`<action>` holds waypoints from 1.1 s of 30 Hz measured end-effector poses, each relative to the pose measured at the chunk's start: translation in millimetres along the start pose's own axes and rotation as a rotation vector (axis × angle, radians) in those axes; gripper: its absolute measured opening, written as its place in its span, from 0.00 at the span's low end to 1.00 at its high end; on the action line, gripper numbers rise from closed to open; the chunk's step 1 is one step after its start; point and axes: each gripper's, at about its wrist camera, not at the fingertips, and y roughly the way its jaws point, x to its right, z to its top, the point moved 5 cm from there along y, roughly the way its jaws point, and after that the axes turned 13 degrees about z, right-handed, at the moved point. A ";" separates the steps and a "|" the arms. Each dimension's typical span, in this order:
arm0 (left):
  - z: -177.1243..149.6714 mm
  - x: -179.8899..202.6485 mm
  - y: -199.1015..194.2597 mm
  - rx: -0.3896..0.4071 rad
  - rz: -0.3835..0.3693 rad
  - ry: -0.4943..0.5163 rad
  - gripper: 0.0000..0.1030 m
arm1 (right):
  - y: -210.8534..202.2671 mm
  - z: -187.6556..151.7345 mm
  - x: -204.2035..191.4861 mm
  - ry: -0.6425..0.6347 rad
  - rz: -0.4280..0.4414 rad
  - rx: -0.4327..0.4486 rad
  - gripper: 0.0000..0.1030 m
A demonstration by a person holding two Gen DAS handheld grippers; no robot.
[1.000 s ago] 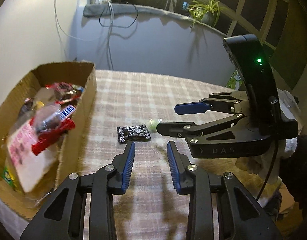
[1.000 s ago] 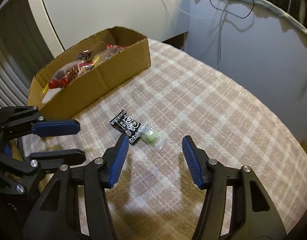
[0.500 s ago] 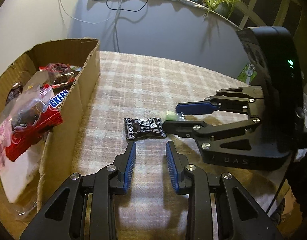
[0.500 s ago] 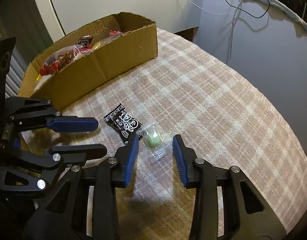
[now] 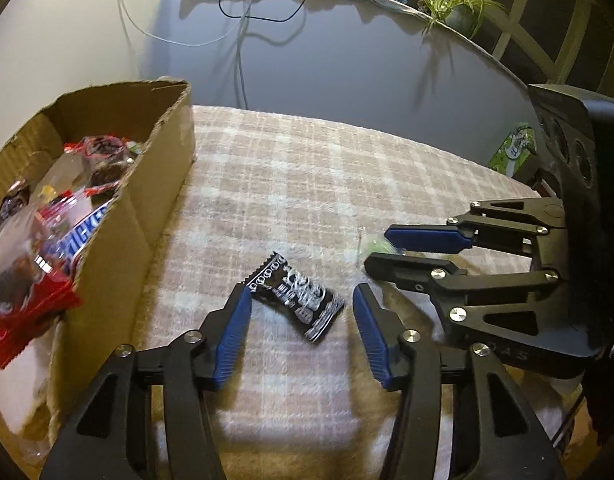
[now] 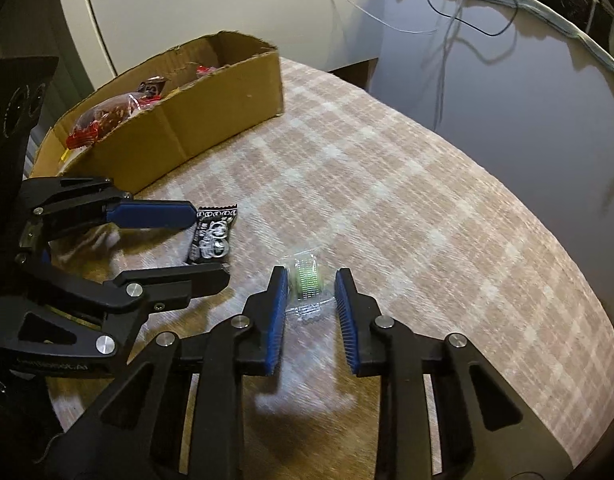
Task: Organize snacks
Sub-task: 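Grasp the black patterned pack with the left gripper while the right grasps the green candy pack, then carry both packs into the cardboard box and open both grippers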
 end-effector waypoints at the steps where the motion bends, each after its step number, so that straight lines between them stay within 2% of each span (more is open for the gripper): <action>1: 1.3 2.6 1.7 0.003 0.016 0.012 0.52 | -0.9 -0.6 0.5 0.001 0.001 0.003 0.25; 5: 2.5 12.6 4.5 0.024 0.082 0.062 0.49 | -3.9 -2.5 0.9 0.006 -0.004 0.011 0.25; 9: 2.0 15.4 4.9 0.047 0.123 0.098 0.24 | -5.2 -2.3 0.4 0.013 -0.008 0.018 0.24; 14: 1.1 12.5 3.8 0.053 0.120 0.101 0.23 | -11.0 -4.3 1.1 0.035 -0.018 0.030 0.24; 20: 2.7 13.9 -15.0 0.088 0.101 0.096 0.23 | -26.4 -3.1 -4.4 0.044 -0.034 0.055 0.24; 33: 6.9 -6.0 -86.7 0.215 0.072 0.060 0.23 | -73.2 22.7 -46.4 0.010 -0.054 0.139 0.24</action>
